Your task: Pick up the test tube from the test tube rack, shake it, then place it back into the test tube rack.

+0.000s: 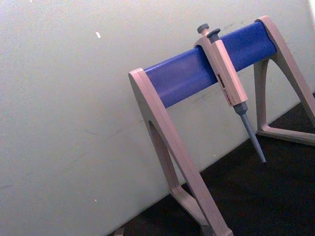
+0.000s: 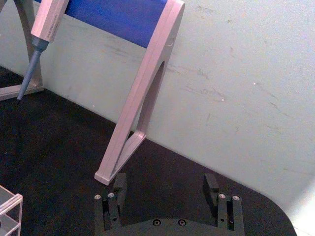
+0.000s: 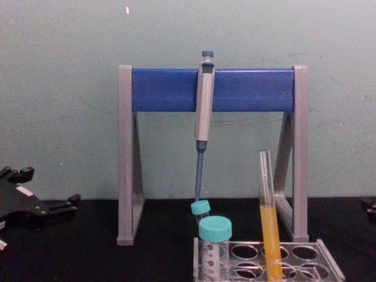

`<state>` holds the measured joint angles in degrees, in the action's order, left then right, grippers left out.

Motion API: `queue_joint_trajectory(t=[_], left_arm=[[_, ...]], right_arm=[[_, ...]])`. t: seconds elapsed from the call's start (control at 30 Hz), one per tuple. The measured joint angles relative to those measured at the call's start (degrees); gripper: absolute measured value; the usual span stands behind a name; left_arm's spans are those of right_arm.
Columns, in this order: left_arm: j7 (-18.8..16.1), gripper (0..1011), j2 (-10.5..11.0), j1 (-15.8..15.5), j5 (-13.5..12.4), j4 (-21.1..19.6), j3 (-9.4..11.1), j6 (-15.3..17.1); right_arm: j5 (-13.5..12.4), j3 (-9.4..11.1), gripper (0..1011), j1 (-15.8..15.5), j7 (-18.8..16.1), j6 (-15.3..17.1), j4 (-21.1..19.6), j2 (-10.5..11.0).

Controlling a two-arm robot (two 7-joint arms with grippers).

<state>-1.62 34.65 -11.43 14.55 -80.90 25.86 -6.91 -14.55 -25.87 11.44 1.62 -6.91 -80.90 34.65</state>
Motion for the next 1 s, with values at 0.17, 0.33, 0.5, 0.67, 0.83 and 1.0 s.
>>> queue_joint_trajectory(t=[0.17, 0.33, 0.5, 0.67, 0.83, 1.0], left_arm=[[0.0, 1001, 0.0, 0.0, 0.0, 0.0, 0.0, 0.0], [0.0, 1001, 0.0, 0.0, 0.0, 0.0, 0.0, 0.0], [0.0, 1001, 0.0, 0.0, 0.0, 0.0, 0.0, 0.0], [0.0, 1001, 0.0, 0.0, 0.0, 0.0, 0.0, 0.0], [0.0, 1002, 0.0, 0.0, 0.0, 0.0, 0.0, 0.0], [0.0, 1002, 0.0, 0.0, 0.0, 0.0, 0.0, 0.0]], right_arm=[[0.0, 0.0, 1000, 0.0, 0.0, 0.0, 0.0, 0.0], [0.0, 0.0, 1000, 0.0, 0.0, 0.0, 0.0, 0.0], [0.0, 0.0, 1000, 0.0, 0.0, 0.0, 0.0, 0.0], [0.0, 0.0, 1000, 0.0, 0.0, 0.0, 0.0, 0.0], [0.0, 0.0, 1000, 0.0, 0.0, 0.0, 0.0, 0.0], [0.0, 0.0, 1000, 0.0, 0.0, 0.0, 0.0, 0.0]])
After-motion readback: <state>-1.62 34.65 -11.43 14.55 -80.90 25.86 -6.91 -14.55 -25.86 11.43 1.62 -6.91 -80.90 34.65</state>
